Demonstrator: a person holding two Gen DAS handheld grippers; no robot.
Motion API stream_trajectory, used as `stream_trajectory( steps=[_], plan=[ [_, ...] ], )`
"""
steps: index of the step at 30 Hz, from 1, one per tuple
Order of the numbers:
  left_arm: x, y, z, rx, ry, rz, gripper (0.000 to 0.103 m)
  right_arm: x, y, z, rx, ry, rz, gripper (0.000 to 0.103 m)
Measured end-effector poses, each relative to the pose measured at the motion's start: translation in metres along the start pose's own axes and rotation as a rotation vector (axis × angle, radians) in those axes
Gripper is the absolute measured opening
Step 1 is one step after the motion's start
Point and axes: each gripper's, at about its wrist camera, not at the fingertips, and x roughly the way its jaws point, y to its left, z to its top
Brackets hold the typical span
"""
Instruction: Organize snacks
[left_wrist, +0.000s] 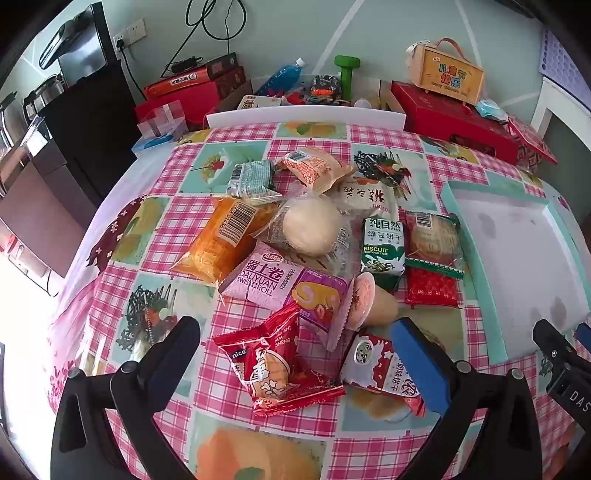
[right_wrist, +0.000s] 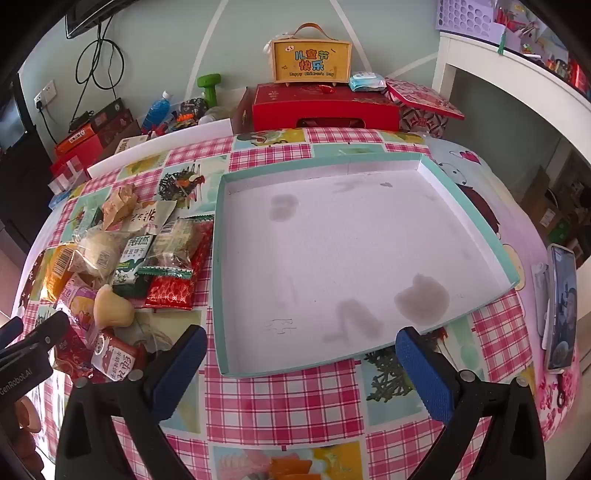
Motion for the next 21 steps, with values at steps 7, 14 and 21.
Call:
stream_trajectory(
  steps=[7, 14, 21],
  plan=[
    [0.0017, 0.0004, 0.0006, -0.005, 0.012, 0.004, 0.103, 0.0006, 0.0003, 0.0000, 0.000, 0.002, 0.000, 0.103],
    [0.0026, 0.0024, -0.0008, 0.000, 0.004, 0.001, 0.103, 0.0007, 0.0009, 0.0012, -0.001, 0.004, -0.001, 0.103],
    [0.0018, 0.0001, -0.0003, 0.003, -0.001, -0.001, 0.103, 0.0035, 0.0029, -0.0019, -0.005, 0.007, -0.004, 0.103]
  ],
)
